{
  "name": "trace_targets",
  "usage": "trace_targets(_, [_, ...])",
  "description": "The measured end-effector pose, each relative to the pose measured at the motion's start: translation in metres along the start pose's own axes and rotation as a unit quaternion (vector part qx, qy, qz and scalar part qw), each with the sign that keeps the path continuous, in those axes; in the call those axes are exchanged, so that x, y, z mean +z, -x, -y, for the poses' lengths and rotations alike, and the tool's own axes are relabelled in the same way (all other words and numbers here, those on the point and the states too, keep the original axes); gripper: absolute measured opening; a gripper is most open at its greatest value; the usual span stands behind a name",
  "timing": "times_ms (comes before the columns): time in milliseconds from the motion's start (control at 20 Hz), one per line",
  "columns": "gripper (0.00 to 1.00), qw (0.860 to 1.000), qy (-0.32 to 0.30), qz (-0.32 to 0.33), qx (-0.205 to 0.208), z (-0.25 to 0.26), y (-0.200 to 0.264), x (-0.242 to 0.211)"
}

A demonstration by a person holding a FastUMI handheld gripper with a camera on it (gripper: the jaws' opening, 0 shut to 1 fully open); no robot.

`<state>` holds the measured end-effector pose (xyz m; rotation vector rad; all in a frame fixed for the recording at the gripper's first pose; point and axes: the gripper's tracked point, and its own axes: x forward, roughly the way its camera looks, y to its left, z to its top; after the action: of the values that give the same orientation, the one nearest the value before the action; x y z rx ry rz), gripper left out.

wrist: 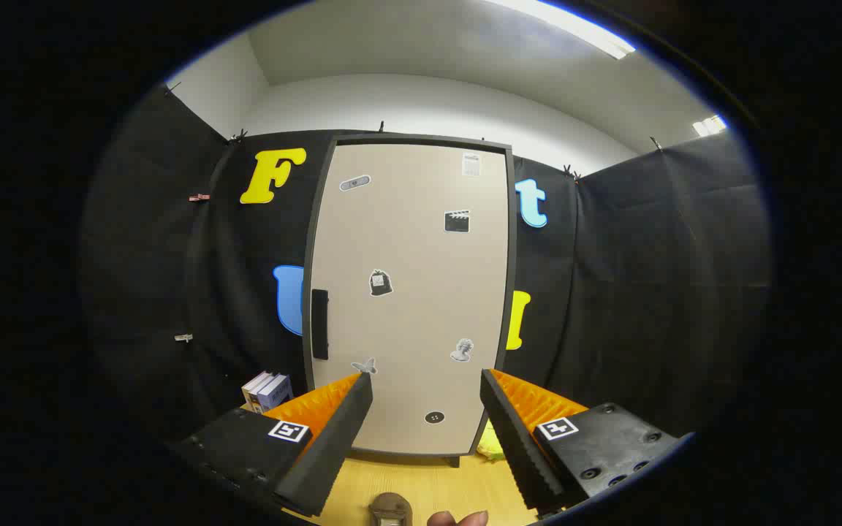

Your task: Open the shoe cabinet door, grab the shoes and put them into the shoe cabinet, then close the shoe cabinet door.

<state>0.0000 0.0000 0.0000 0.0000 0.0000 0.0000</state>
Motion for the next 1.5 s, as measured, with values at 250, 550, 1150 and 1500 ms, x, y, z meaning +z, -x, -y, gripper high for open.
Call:
trace_targets(250, [0.97,1.000,0.010,-0.012,0.013,-0.007,-0.004,-0.012])
trace_targets(550, [0.97,1.000,0.002,-0.025,0.008,-0.013,-0.009,-0.018])
trace_targets(1150, [0.97,0.999,-0.012,-0.012,0.042,-0.064,-0.055,-0.003])
trace_targets(1500, [0.97,0.998,-0.008,-0.011,0.065,-0.145,-0.138,-0.017])
